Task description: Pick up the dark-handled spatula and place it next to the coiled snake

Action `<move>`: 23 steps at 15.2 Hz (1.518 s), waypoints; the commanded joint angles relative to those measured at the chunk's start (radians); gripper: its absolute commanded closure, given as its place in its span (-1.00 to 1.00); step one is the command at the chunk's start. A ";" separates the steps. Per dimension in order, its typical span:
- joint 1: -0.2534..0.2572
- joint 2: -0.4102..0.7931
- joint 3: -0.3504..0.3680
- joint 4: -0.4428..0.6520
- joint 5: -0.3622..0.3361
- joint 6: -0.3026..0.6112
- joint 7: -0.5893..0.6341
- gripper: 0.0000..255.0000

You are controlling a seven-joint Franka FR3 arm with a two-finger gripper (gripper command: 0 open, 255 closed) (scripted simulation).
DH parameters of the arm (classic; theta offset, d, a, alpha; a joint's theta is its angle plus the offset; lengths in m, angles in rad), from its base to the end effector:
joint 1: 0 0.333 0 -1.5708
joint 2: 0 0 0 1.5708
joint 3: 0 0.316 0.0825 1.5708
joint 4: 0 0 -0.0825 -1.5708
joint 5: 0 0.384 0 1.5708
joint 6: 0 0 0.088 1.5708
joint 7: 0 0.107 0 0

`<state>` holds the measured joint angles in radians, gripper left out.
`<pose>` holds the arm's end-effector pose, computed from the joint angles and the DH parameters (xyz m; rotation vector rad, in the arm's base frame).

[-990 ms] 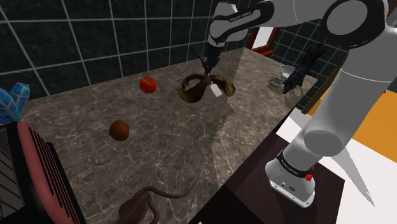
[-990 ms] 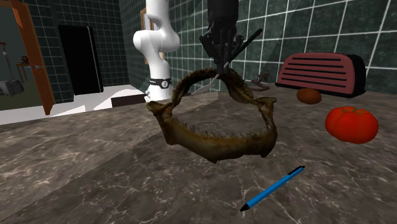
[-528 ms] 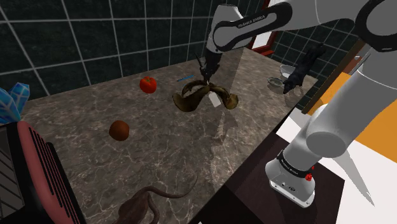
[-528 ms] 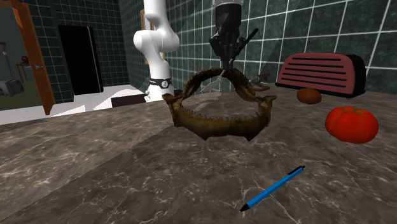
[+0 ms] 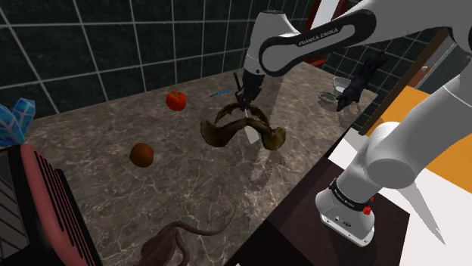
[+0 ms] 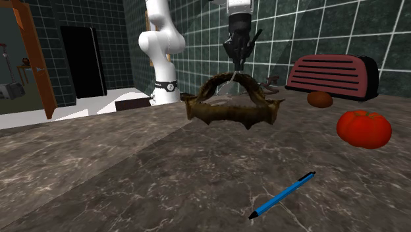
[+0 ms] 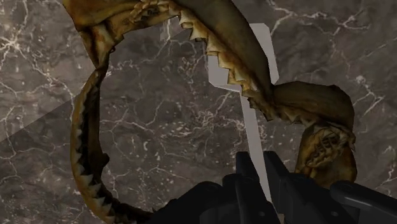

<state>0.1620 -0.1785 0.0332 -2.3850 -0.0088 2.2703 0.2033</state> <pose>0.4687 0.0926 0.3958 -3.1399 0.0047 -0.1020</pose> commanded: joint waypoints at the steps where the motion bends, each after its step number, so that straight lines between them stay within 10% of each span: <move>1: 0.023 -0.040 0.031 -0.036 0.006 -0.003 0.051 1.00; 16: 0.204 -0.194 0.282 -0.164 0.101 -0.027 0.409 1.00; 23: 0.198 -0.133 0.297 -0.214 0.091 0.083 0.422 1.00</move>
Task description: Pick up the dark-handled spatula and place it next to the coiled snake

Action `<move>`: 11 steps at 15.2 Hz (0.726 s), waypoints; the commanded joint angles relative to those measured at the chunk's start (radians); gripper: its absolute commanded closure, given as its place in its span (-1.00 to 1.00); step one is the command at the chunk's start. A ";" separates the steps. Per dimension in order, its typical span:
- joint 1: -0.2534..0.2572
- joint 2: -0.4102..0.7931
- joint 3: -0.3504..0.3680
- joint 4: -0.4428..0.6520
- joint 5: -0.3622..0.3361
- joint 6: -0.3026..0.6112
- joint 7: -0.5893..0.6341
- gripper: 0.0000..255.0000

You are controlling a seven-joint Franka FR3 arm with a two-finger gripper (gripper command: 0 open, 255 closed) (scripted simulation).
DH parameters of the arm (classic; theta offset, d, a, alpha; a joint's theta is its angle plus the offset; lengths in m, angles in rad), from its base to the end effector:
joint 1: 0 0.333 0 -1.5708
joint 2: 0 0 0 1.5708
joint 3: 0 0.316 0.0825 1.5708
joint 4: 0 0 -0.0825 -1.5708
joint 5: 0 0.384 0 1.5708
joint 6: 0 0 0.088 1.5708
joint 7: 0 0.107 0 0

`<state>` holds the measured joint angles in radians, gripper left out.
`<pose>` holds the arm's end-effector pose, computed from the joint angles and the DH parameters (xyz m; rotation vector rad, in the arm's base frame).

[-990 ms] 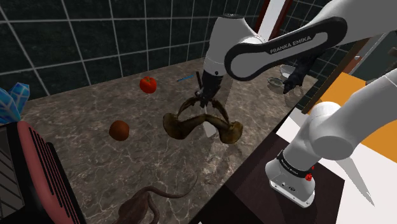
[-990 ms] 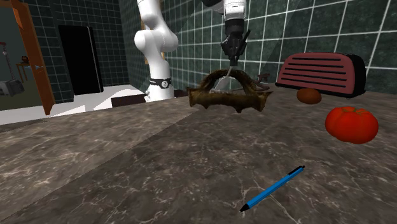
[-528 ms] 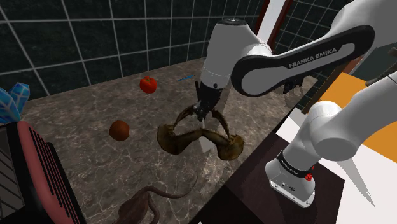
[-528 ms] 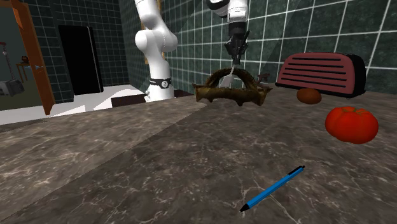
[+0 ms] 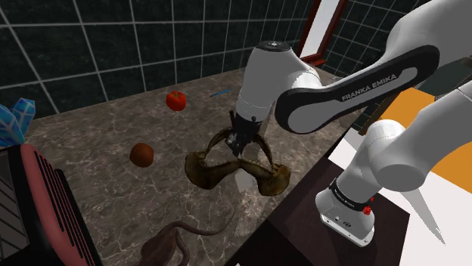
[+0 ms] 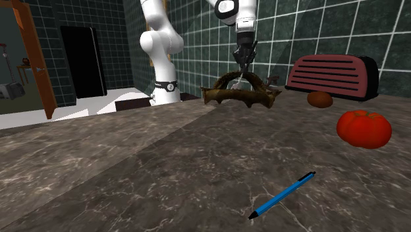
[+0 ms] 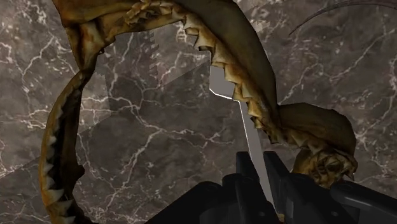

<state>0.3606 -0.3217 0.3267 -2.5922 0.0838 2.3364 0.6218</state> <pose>0.3264 0.2656 0.3667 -3.1398 0.0065 -0.1037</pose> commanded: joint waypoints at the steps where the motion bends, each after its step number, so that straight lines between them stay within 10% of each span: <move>1: -0.002 0.020 0.006 -0.013 -0.004 0.033 0.006 1.00; 11: -0.019 0.138 0.028 -0.062 -0.047 0.197 0.044 1.00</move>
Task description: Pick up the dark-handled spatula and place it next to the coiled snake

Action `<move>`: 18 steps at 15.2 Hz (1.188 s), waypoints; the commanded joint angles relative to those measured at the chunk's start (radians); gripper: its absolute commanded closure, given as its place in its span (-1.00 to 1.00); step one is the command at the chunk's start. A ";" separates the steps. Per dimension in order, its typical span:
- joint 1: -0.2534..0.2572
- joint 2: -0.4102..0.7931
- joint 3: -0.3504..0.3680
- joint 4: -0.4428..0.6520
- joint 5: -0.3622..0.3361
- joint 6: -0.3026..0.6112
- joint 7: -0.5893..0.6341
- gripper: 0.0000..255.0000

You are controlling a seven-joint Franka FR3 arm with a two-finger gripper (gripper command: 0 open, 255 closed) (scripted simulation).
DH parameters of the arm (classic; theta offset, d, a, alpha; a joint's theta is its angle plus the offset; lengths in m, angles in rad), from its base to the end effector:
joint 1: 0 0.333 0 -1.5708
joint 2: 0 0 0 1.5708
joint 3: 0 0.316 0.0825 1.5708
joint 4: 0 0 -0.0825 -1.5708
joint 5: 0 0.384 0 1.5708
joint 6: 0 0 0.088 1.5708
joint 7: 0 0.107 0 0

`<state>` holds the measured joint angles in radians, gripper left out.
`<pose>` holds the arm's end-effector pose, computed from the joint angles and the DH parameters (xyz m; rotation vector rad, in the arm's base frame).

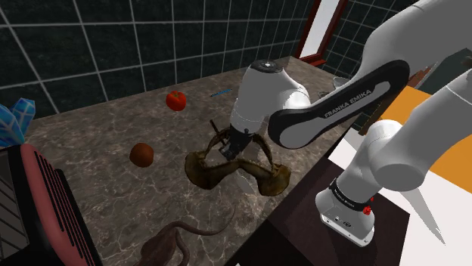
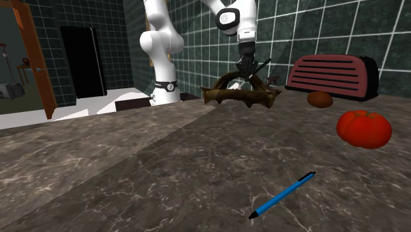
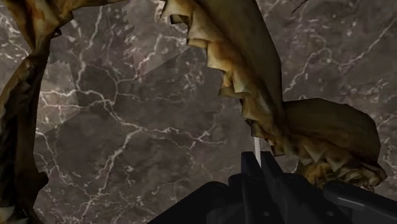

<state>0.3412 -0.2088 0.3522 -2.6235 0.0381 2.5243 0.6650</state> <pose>0.3341 0.2725 0.3251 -3.1132 0.0080 -0.1660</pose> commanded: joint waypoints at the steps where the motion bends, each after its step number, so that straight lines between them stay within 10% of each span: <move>1: -0.003 0.039 0.005 -0.035 -0.008 0.026 0.007 1.00; 18: -0.033 0.204 0.016 -0.055 -0.136 0.200 0.104 1.00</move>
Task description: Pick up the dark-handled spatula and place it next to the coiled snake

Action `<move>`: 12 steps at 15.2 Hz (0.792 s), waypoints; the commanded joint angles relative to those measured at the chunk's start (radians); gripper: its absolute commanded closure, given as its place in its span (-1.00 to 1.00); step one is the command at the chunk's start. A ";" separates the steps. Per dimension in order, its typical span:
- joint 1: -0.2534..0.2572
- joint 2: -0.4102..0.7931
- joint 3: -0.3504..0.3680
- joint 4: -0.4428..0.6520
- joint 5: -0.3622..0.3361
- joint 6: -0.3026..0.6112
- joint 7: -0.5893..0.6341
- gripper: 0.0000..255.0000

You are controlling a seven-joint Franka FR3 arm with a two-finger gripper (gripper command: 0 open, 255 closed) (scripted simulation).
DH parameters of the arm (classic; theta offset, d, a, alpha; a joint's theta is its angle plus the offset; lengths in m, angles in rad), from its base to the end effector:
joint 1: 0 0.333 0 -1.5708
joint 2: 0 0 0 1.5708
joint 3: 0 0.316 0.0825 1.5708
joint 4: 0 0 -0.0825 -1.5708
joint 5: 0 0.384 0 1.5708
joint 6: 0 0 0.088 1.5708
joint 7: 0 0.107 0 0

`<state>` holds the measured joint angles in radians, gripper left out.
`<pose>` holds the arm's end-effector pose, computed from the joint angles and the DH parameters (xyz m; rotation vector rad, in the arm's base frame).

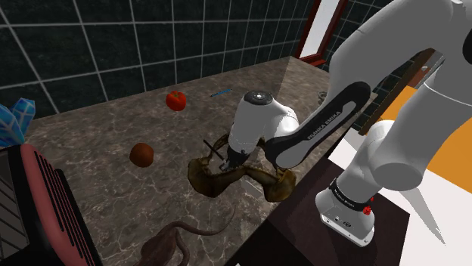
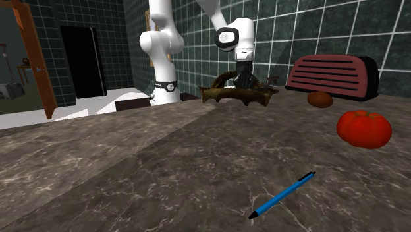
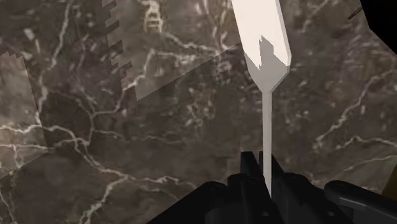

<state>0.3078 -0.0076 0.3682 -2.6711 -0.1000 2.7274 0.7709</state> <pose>0.3289 0.2683 0.2452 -3.1317 0.0071 -0.1217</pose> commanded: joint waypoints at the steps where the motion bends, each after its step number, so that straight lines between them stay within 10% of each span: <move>1: 0.000 0.003 0.000 -0.007 0.002 -0.003 -0.002 1.00; 2: 0.000 0.003 0.000 -0.007 0.002 -0.003 -0.002 1.00; 3: 0.000 0.000 0.000 -0.010 0.005 -0.004 -0.005 -1.00; 8: 0.000 0.003 0.000 -0.008 0.002 -0.003 -0.002 -1.00; 12: 0.024 -0.153 0.000 0.001 0.128 -0.156 -0.092 -1.00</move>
<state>0.3259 -0.1254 0.3702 -2.6734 0.0015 2.6090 0.6976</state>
